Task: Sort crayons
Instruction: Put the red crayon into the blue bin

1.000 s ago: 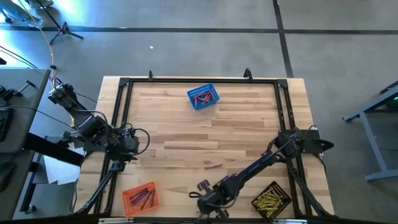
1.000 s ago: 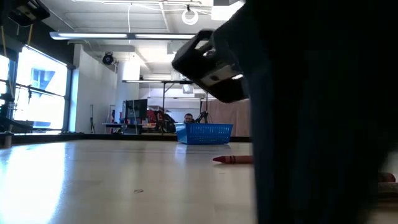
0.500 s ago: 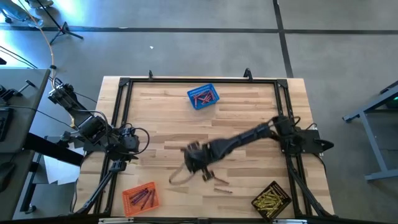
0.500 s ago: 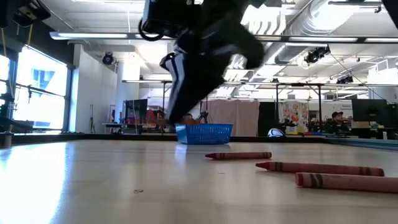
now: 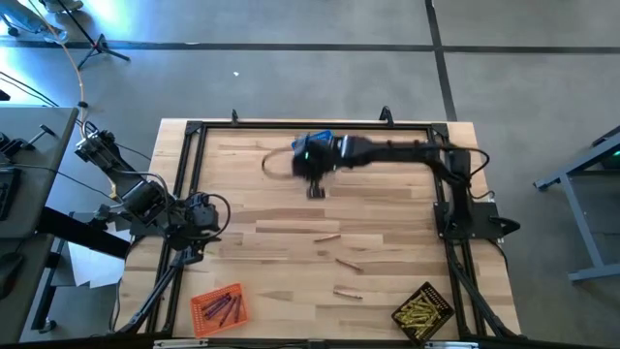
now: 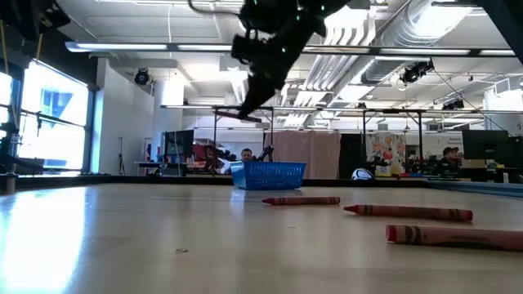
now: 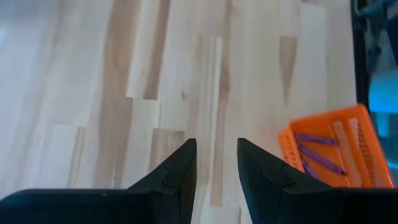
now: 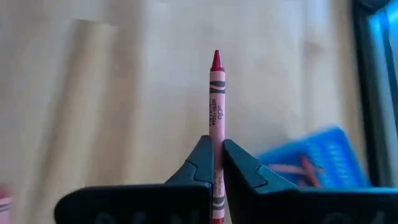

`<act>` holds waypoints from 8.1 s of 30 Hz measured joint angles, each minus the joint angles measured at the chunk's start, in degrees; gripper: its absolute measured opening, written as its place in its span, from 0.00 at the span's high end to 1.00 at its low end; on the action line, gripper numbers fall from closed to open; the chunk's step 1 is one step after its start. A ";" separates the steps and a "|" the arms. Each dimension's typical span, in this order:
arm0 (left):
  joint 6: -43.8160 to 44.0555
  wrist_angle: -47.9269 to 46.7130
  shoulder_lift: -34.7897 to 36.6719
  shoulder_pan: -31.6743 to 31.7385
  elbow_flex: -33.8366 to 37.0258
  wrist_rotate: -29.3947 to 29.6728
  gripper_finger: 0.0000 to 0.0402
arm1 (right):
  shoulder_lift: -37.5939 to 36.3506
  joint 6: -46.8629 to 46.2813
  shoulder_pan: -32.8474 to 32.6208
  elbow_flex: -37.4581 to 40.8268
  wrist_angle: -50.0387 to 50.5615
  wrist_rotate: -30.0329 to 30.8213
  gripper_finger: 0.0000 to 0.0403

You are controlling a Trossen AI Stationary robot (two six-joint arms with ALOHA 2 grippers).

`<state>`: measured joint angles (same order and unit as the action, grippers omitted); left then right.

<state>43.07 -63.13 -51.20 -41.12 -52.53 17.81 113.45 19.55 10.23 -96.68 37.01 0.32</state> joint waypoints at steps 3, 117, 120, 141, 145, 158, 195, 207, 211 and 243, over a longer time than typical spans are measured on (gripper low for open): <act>2.20 0.03 0.00 0.00 0.00 2.49 0.74 | 0.01 0.01 6.19 0.02 0.62 -0.21 1.00; 21.58 0.28 -1.03 0.02 0.07 15.46 0.74 | 13.09 0.51 18.32 -17.52 20.86 -6.41 0.96; 22.57 0.28 -1.03 0.02 0.07 15.88 0.74 | 13.09 -3.62 19.11 -16.55 21.12 -6.97 0.91; 23.88 0.17 -1.29 0.00 0.11 19.27 0.74 | 10.08 -10.67 13.52 -16.14 52.83 -16.84 0.78; 23.86 0.23 -1.74 0.01 0.11 19.29 0.74 | 7.64 -10.23 9.80 -8.53 51.70 -16.65 0.80; 23.80 0.17 -3.68 0.27 0.11 19.99 0.74 | -10.02 -24.92 6.21 29.16 16.92 -12.54 0.80; 25.74 0.41 -4.39 5.60 0.09 18.88 0.74 | -14.54 -25.63 4.25 15.15 -7.09 -2.39 0.97; 25.74 0.39 -4.41 5.60 0.09 18.88 0.74 | -9.52 -17.10 9.70 12.65 -19.53 8.22 0.97; 25.75 0.39 -4.39 5.60 0.09 18.88 0.74 | -4.77 -17.76 11.93 12.70 -18.57 8.03 0.97; -23.35 40.95 -21.28 22.61 0.02 2.87 0.74 | -30.80 -44.72 -1.88 13.96 23.59 -10.75 0.80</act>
<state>19.73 -22.18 -72.48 -18.51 -52.51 20.68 82.64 -25.17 8.35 -82.72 60.60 -10.44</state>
